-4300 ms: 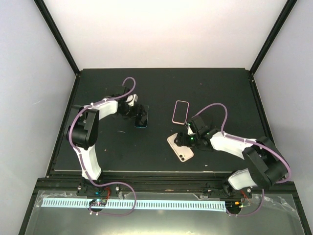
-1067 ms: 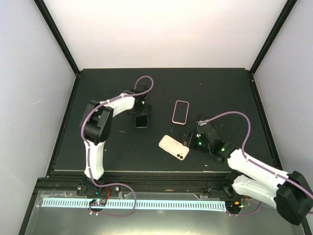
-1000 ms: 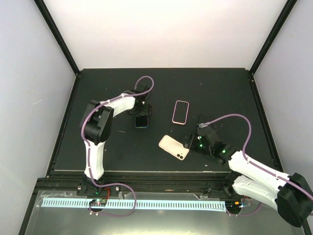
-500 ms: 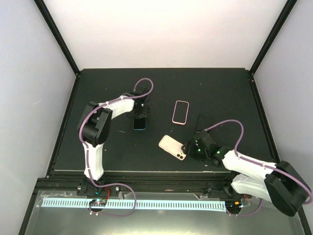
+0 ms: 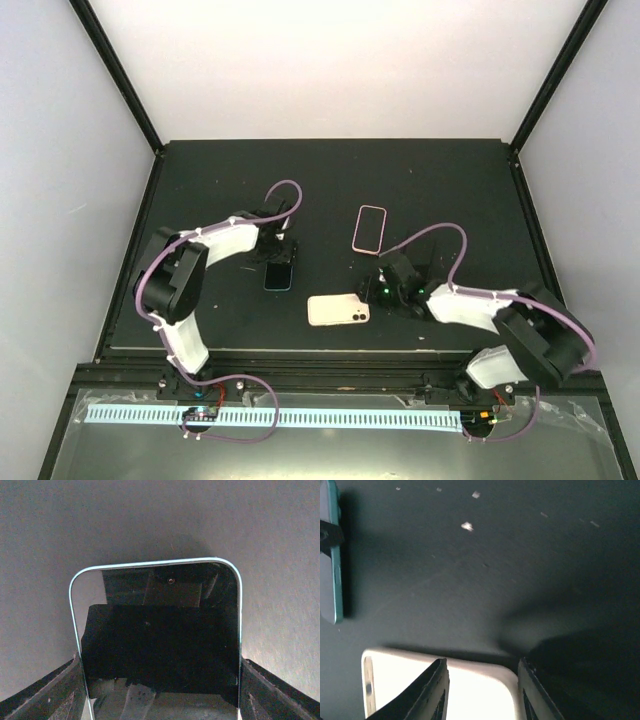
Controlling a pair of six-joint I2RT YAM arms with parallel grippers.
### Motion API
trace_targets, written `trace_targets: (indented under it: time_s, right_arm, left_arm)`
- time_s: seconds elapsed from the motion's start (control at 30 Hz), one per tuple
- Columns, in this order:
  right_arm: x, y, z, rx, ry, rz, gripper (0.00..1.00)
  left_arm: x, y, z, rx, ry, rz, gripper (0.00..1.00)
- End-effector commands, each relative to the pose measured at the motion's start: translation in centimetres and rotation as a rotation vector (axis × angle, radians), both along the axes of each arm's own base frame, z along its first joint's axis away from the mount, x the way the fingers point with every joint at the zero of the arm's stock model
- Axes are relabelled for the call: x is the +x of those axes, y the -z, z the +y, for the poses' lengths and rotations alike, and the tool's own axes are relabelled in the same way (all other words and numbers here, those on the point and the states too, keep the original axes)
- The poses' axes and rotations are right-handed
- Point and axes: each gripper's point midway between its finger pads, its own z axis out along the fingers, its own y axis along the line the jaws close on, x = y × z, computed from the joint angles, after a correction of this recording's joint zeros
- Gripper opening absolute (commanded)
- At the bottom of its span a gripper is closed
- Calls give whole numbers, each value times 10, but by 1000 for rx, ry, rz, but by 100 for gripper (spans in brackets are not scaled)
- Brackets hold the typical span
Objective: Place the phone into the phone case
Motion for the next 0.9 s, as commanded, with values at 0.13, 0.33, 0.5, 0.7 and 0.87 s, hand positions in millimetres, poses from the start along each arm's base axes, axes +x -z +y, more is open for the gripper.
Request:
trace_targets:
  time_s: [0.13,0.33,0.5,0.7,0.87]
  right_arm:
    - [34,-14,35,-66,-169,-111,39]
    - [16,-24,10,-155,-148,-42,43]
    - [-22,-21,1,-100,-131,80,44]
    - [-58,-17,4,-11,-74,156,45]
    - [-78,-12,8,37,-54,181,46]
  left_arm:
    - [-65,1,-16,-128,81,100,63]
    - [-81,-23,-36,-184,181,57,62]
    - [-90,-40,-51,-234,231,38,62]
    - [-101,-57,-71,-297,296,5,62]
    - [-106,-65,-81,-319,338,-9,62]
